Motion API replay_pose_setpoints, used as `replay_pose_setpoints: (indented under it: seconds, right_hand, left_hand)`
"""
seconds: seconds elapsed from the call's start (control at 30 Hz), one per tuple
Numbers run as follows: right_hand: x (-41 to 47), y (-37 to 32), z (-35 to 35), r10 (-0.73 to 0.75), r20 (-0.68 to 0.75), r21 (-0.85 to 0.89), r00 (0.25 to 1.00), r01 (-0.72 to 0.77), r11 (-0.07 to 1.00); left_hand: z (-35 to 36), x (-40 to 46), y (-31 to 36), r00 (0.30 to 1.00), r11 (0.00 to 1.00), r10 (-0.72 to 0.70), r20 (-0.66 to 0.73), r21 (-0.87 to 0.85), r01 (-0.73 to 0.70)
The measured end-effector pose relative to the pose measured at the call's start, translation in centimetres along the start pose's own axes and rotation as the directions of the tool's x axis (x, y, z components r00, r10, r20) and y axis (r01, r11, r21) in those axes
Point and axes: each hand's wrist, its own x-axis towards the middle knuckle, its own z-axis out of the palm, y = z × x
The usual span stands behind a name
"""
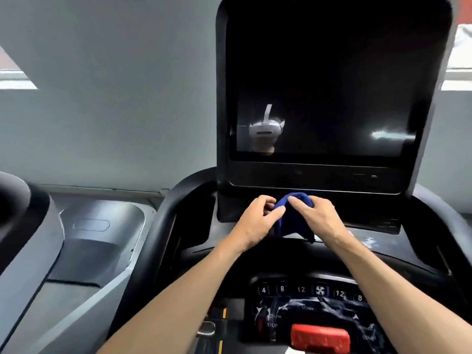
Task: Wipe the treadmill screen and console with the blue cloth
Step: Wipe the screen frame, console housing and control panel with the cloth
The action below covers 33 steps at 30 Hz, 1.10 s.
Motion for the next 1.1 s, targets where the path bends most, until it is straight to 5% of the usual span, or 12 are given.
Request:
replay_pose_setpoints:
  seconds: [0.2,0.33,0.4,0.47,0.5,0.57,0.73,0.9,1.1]
  right_hand:
    - [-1.1,-1.2,4.9,0.05,-0.13,-0.079,0.99,-0.061,0.995]
    - [-1.8,-2.4,8.4,-0.27,-0.215,-0.277,0.938,0.207,0.938]
    - [-1.4,-1.3,10.7,-0.545,0.05,-0.555,0.837,0.477,0.682]
    - [-0.1,0.6,12.4,-0.45,0.443,-0.675,0.776,0.619,0.402]
    - [0.2,1.3,12.9,-0.33,0.539,-0.692,0.775,0.631,0.352]
    - [0.3,2.4,12.9,-0.284,0.575,-0.701,0.767,0.641,0.313]
    - [0.6,3.3,13.5,-0.505,0.581,-0.679,0.639,0.722,0.133]
    - [3.1,2.0,15.6,-0.573,0.542,-0.626,0.614,0.75,0.211]
    - [2.9,2.9,10.5,-0.526,0.361,-0.729,0.77,0.584,0.356]
  left_hand:
    - [-4.6,-3.1,-5.5,0.982,0.967,-0.063,-0.18,0.233,0.105]
    - [-7.2,-4.9,-8.9,0.975,0.913,-0.059,-0.215,0.383,0.14]
    - [-7.9,-5.4,-10.4,0.974,0.907,-0.075,-0.214,0.39,0.156]
    - [-8.4,-5.7,-11.9,0.976,0.902,-0.083,-0.204,0.4,0.16]
    - [-8.4,-5.8,-12.5,0.978,0.899,-0.085,-0.191,0.408,0.158]
    - [-8.4,-5.9,-13.4,0.981,0.9,-0.088,-0.171,0.409,0.152]
    - [-7.2,-5.9,-14.3,0.984,0.904,-0.082,-0.159,0.404,0.14]
    - [-6.4,-6.1,-14.2,0.975,0.869,-0.086,-0.203,0.463,0.173]
    - [-5.9,-5.7,-13.0,0.974,0.77,-0.164,-0.158,0.597,0.227]
